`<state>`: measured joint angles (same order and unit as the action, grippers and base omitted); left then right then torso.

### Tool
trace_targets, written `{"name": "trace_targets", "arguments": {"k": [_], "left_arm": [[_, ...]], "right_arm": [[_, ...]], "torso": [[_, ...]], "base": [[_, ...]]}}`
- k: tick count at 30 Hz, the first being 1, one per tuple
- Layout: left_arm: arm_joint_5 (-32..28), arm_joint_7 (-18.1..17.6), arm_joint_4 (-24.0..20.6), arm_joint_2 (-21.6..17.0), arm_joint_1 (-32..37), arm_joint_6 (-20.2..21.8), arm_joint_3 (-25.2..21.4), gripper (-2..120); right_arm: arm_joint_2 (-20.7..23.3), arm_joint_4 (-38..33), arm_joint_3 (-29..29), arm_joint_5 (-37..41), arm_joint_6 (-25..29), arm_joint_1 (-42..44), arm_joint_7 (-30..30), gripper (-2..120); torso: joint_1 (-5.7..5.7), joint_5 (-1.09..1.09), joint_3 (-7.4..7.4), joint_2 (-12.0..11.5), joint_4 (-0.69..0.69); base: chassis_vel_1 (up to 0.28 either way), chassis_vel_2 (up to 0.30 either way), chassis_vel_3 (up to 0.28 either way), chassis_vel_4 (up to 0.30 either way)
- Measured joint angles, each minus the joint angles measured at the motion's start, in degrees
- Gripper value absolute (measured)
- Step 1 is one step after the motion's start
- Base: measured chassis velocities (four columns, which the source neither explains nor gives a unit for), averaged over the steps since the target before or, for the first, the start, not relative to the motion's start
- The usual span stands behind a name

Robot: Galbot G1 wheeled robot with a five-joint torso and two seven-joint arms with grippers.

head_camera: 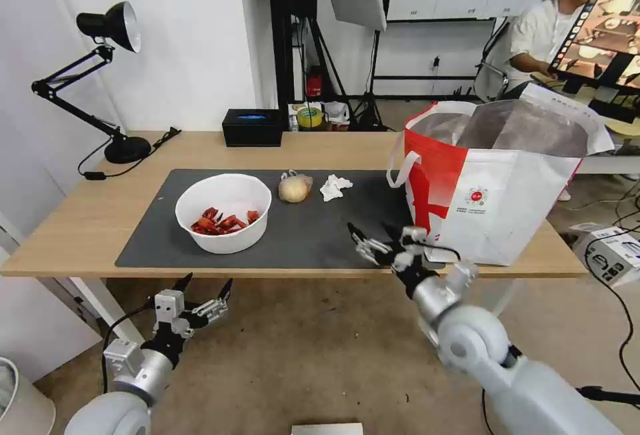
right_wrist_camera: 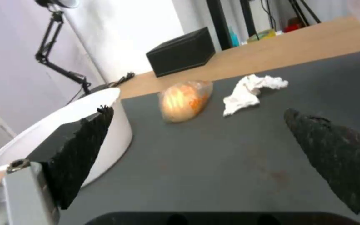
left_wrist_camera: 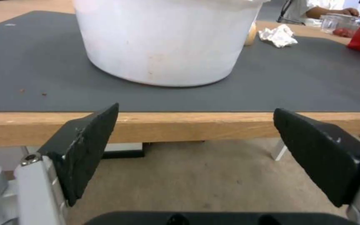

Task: Pick up the trash from the table and place it into the takeout bag.

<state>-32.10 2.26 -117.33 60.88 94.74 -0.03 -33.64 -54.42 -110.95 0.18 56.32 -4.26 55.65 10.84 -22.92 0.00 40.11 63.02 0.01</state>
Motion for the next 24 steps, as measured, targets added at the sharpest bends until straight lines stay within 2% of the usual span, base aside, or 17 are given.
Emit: {"name": "trace_targets", "arguments": {"k": [8, 11, 16, 19, 24], "left_arm": [[0.1, 0.0, -0.3, 0.2, 0.1, 0.0, -0.4, 100], [0.1, 0.0, 0.0, 0.4, -0.1, 0.0, -0.6, 100], [-0.2, 0.0, 0.2, 0.5, -0.7, 0.0, -0.5, 100], [-0.3, -0.1, 0.4, 0.6, -1.1, 0.0, -0.4, 100], [-0.3, 0.0, 0.5, 0.8, -1.1, 0.0, -0.4, 100]], "right_arm": [[-2.6, 4.3, -5.7, 0.7, -6.0, -9.1, 8.9, 100], [-4.8, 7.7, -9.2, 0.4, -9.6, -15.2, 15.3, 100], [-7.2, 12.1, -11.9, 0.3, -10.7, -20.9, 18.7, 100], [-10.1, 17.2, -13.7, 0.3, -11.9, -25.8, 21.2, 100], [-12.6, 21.6, -15.0, 0.3, -12.9, -28.9, 22.9, 100]], "torso": [[0.00, 0.01, 0.00, 0.0, -0.02], [0.00, 0.00, 0.00, 0.0, 0.00], [0.00, -0.02, 0.01, 0.0, 0.00], [0.00, -0.01, 0.00, 0.0, 0.00], [-0.01, 0.00, 0.01, 0.0, 0.00]], "base": [[0.000, 0.000, 0.000, 0.000], [0.000, 0.000, 0.000, 0.000], [0.000, 0.000, 0.000, 0.000], [0.000, 0.000, 0.000, 0.000], [0.000, 0.000, 0.000, 0.000]]}}
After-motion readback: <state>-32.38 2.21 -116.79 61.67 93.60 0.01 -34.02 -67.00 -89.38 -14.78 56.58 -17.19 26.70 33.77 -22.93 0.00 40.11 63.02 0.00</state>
